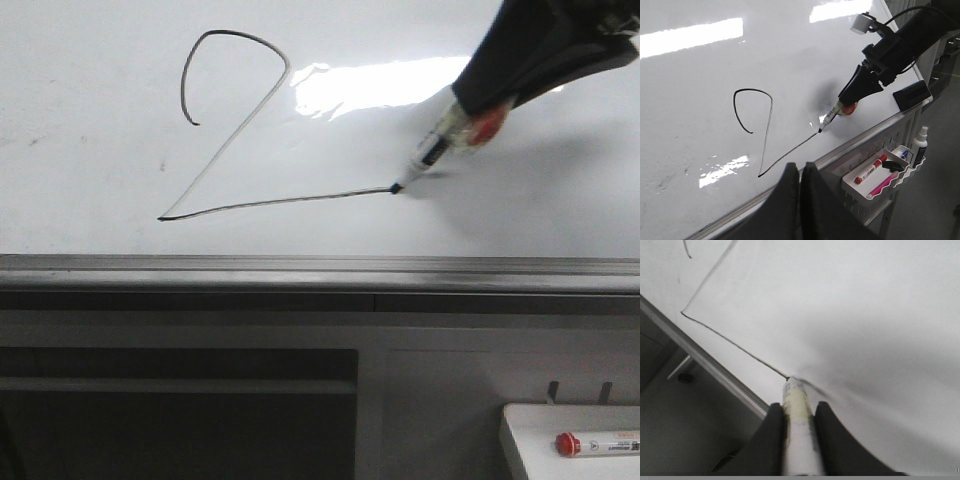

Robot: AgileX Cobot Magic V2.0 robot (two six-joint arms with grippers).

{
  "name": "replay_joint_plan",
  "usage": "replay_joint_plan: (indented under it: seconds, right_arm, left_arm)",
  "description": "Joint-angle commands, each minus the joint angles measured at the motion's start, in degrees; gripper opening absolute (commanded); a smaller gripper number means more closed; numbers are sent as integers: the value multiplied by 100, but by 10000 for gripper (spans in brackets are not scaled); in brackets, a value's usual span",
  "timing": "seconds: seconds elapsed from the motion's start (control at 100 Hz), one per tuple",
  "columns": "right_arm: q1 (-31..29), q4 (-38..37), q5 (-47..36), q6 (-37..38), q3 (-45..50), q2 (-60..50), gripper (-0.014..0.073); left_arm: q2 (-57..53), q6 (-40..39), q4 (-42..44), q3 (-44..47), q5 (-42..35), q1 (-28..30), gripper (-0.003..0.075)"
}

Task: Write number 2 on whiteboard

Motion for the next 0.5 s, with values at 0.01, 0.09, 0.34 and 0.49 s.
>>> replay_joint_plan:
  seconds: [0.01, 0.09, 0.34, 0.49]
  right_arm:
    - [-430, -670, -1350, -65, 6, -106, -49]
    - [-441, -670, -1339, -65, 6, -106, -50]
    - [0, 301, 75, -438, -679, -896, -50]
    - [809, 1485, 139, -1363, -1237, -1620, -50]
  left_arm:
    - [79, -68, -52, -134, -477, -5, -20]
    - [79, -68, -52, -134, -477, -5, -20]
    - [79, -68, -398, -134, -561, -5, -20]
    - [159, 194, -949, -159, -1088, -5, -15]
